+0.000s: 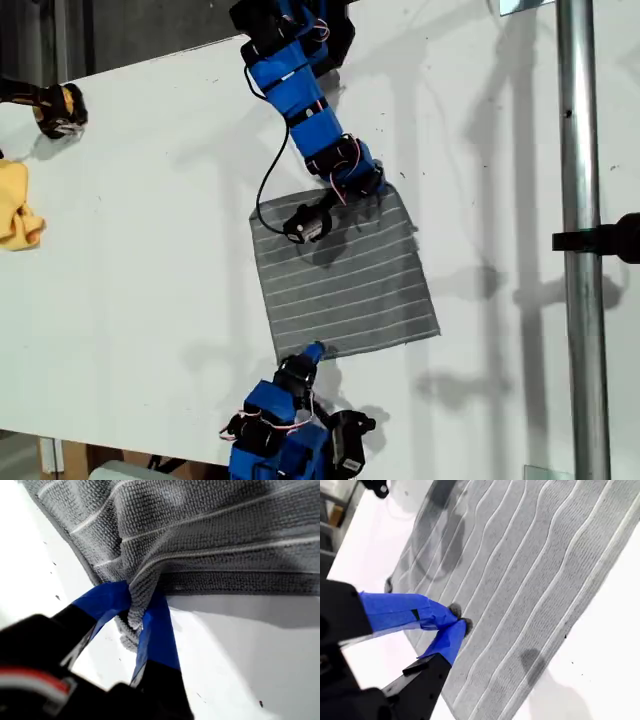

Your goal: Grasp corners of a towel and fold twice.

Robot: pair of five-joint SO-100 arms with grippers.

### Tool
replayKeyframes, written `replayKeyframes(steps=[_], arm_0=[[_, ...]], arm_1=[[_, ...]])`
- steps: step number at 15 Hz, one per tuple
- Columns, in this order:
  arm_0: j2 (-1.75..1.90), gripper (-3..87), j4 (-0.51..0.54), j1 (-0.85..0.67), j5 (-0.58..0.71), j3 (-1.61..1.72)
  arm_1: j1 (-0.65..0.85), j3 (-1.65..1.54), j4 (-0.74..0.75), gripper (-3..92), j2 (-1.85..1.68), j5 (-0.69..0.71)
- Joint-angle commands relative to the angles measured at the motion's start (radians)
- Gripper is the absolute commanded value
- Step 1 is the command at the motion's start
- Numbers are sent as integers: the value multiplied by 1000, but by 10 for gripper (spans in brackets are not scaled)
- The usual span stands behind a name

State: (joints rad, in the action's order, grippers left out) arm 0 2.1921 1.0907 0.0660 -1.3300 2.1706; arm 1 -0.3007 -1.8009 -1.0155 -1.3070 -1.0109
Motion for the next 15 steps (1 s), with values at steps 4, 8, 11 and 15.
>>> replayKeyframes(steps=[4,8,11,15], arm_0=[[-362,-15,143,218,3,-518],[-354,-14,144,347,8,-600],[-321,253,158,379,37,-598],[-374,324,80,368,84,-509]], arm_1=[[21,34,-18,-1,-8,11],[20,34,-20,-1,-15,21],[17,35,-25,-1,-20,26],[6,35,-26,-1,-25,26]])
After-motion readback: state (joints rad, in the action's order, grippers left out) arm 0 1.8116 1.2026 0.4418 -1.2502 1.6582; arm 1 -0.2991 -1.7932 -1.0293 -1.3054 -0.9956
